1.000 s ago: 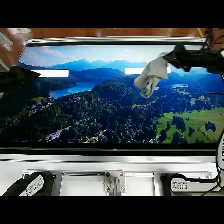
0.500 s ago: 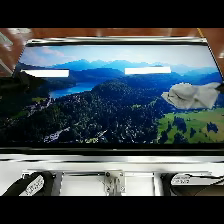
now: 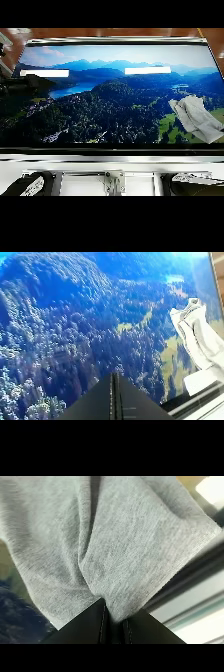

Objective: Fold the shirts.

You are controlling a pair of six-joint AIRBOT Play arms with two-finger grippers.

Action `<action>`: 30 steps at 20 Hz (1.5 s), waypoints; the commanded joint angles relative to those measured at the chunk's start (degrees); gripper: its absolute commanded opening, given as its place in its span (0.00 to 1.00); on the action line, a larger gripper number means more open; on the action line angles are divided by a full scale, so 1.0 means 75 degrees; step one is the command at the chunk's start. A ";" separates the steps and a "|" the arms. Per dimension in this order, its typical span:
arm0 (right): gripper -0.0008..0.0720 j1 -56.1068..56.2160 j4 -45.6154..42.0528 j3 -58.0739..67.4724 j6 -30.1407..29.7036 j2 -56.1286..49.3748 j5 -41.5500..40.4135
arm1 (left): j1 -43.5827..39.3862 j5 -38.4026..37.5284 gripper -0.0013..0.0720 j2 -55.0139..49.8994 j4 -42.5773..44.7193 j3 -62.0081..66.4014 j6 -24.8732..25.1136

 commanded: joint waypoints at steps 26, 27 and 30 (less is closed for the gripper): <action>0.61 0.0909 0.2958 0.0096 -0.0944 0.3596 -0.4599 | -0.1632 0.1294 0.06 -0.0478 0.4465 0.0790 -0.1708; 0.61 0.1746 0.3369 0.0114 -0.1291 0.3617 -0.4631 | -0.2098 0.1233 0.06 -0.0746 0.5453 0.1008 -0.2323; 0.88 0.4290 0.1236 0.0105 -0.0152 0.3101 -0.3241 | -0.3223 -0.0035 0.07 -0.1880 0.6907 0.1818 -0.3287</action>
